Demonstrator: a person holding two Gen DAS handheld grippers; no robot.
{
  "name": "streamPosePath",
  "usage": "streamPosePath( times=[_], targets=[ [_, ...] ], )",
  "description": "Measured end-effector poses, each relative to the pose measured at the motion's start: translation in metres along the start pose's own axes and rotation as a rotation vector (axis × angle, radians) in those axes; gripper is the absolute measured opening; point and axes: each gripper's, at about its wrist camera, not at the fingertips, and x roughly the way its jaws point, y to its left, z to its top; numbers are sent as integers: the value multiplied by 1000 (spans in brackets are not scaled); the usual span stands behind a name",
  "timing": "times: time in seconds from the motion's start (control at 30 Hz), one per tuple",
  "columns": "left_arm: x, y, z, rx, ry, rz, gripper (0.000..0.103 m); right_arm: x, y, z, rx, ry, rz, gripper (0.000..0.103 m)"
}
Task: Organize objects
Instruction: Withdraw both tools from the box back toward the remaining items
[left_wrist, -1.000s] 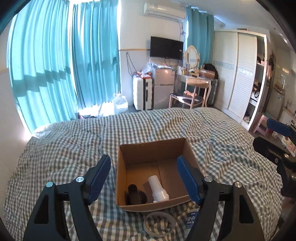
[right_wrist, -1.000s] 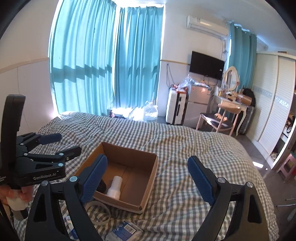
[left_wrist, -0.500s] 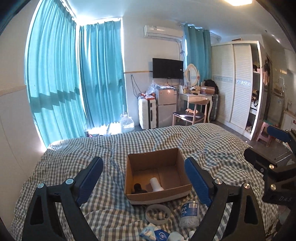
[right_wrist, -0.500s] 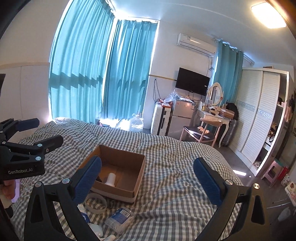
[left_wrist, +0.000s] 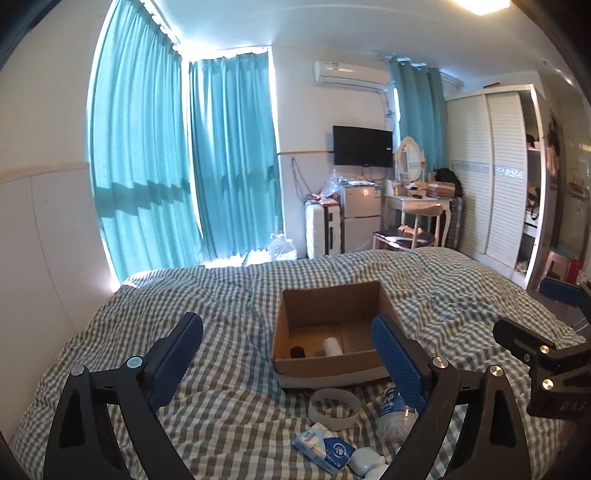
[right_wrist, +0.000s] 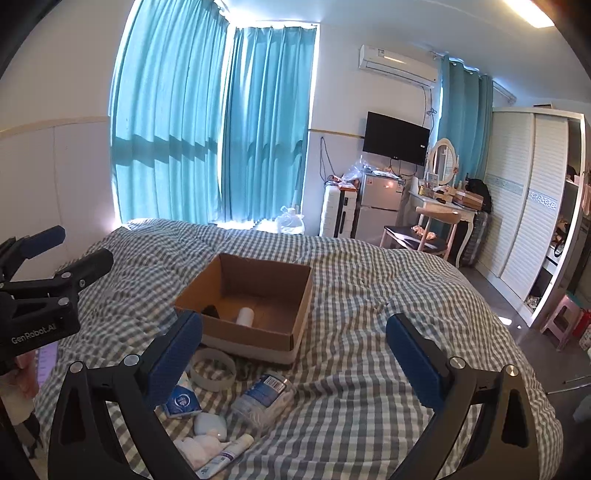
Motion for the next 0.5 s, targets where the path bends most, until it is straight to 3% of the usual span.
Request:
streamPosePath(
  times=[0.23,0.4,0.5],
  targets=[
    [14,1,-39,-36,39,41,95,22,4,-34,28,53,-3,100],
    [32,10,-67,-115,122,-24,95,44,-1,-53,71,120,2,100],
    [44,9,-77,-118,177,-19,95,56,1,-62,71,149,9,100]
  ],
)
